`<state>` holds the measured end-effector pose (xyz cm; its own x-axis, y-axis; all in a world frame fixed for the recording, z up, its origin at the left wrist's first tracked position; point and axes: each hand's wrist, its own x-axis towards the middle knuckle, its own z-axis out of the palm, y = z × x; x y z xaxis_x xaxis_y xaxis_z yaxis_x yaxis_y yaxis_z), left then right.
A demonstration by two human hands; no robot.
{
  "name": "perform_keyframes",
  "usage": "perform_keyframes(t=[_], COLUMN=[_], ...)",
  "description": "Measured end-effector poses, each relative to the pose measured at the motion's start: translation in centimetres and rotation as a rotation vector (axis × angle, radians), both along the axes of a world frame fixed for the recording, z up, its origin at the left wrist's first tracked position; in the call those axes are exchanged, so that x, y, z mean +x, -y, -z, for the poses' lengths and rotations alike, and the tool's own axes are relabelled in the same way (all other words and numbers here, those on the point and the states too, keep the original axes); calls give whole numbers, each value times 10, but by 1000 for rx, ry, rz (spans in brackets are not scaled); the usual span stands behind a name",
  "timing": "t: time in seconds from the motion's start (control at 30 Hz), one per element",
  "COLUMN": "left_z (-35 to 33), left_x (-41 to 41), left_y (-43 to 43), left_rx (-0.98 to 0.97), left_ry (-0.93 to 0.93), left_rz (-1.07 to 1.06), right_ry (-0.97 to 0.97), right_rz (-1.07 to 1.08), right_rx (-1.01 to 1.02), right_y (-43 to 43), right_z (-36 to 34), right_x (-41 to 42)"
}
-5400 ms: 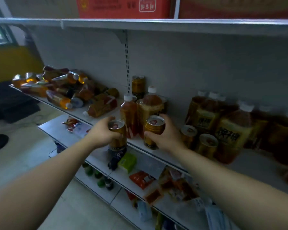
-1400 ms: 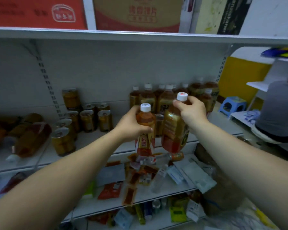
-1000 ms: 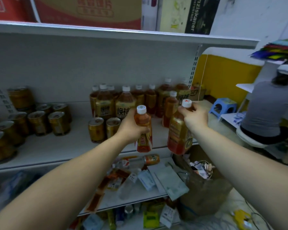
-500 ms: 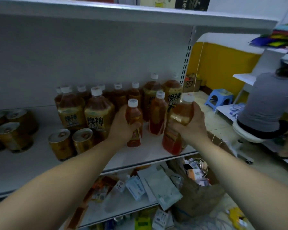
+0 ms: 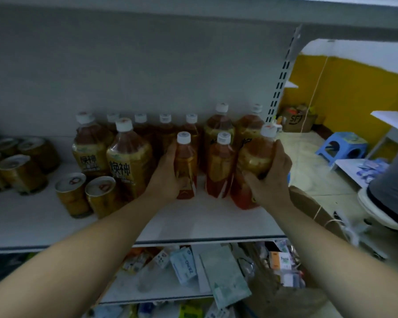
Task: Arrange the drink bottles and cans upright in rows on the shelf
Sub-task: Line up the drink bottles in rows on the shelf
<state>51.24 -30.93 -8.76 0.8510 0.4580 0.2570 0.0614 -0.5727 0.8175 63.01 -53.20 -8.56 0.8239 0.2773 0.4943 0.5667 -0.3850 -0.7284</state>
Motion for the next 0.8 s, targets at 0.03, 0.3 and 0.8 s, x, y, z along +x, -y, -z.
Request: perform_keyframes(t=[0.03, 0.3, 0.8], left_z=[0, -2, -15], left_x=[6, 34, 14], left_y=[0, -3, 19], left_rx=[11, -18, 247], left_ry=[3, 51, 90], left_rz=[-13, -32, -292], right_ry=[16, 17, 9], right_rz=[-17, -3, 23], right_rx=[-17, -14, -16], right_y=[2, -18, -14], right_z=[1, 2, -17], right_x=[5, 41, 49])
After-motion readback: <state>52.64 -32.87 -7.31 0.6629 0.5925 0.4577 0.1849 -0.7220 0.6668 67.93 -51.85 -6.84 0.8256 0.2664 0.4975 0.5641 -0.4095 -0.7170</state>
